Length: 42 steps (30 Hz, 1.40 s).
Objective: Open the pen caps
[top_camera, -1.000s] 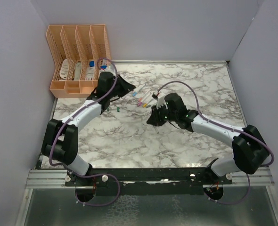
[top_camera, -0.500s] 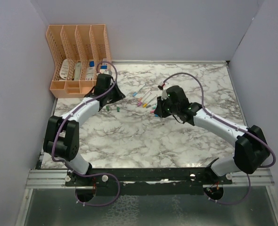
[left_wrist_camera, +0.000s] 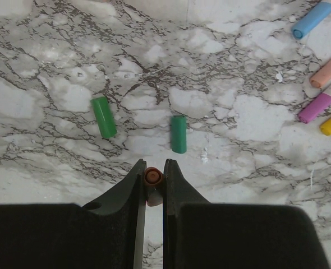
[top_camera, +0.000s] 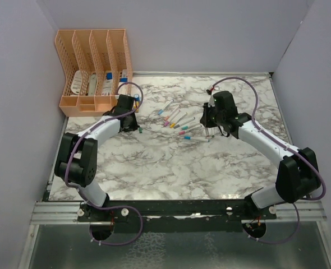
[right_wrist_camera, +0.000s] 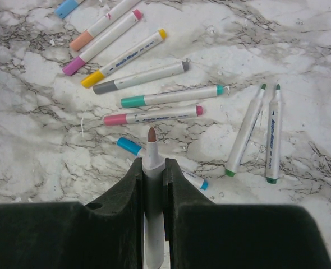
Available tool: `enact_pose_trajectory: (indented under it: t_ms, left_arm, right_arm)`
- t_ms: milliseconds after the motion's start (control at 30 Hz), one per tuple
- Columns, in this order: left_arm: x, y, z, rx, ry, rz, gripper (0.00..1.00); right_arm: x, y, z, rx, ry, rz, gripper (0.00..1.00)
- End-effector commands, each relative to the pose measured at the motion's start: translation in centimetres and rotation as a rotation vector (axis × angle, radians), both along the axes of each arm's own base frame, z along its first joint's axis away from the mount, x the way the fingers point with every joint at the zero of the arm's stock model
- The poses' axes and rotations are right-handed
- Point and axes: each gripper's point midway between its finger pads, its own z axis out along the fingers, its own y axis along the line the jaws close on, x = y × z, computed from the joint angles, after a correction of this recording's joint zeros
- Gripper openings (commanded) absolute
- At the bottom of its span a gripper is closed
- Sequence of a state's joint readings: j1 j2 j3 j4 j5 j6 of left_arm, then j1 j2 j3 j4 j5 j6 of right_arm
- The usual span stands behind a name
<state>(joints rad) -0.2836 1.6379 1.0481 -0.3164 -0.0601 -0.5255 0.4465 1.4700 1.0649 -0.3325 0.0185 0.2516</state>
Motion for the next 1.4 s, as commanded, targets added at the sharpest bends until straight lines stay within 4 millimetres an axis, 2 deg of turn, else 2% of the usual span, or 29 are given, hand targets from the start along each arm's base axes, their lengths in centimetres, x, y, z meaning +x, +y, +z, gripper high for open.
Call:
enact_pose_trajectory:
  t_ms: [0,267,500,700,833,967,1100,1233,1367]
  left_arm:
    - [1.3,1.7,-1.0,0.104,0.009,0.014,0.0]
    - [2.3,1.9,-2.7,0.124,0.041,0.01,0.01]
    - [2.5,1.4,-3.4,0.107,0.057,-0.007,0.14]
    - [2.4,1.3,-3.6,0.101,0.067,-0.013,0.31]
    - [2.5,1.3,-3.2,0.1,0.062,-0.014,0.36]
    - [2.9,1.2,-0.8,0.082,0.015,-0.007,0.36]
    - [3.4,0.7,4.6,0.028,-0.103,-0.005,0.37]
    - [3.1,0.2,9.2,-0.031,-0.201,-0.007,0.37]
    - [2.1,-0.5,11.4,-0.091,-0.245,-0.024,0.37]
  right_arm:
    - [0.8,-1.0,0.6,-0.024,-0.019,-0.026,0.01]
    - [1.8,-2.8,0.6,-0.02,-0.019,-0.074,0.01]
    - [2.7,-4.6,0.2,-0.011,-0.004,-0.122,0.01]
    - [3.7,-6.0,-0.5,-0.004,0.012,-0.162,0.01]
    - [4.4,-7.0,-0.9,-0.008,0.015,-0.19,0.01]
    - [5.4,-8.6,-1.4,-0.02,0.013,-0.245,0.01]
    - [6.6,-10.6,-2.9,-0.031,0.043,-0.302,0.01]
    - [7.6,-12.3,-4.6,-0.056,0.078,-0.354,0.01]
    - [8.5,-13.9,-6.1,-0.11,0.095,-0.389,0.01]
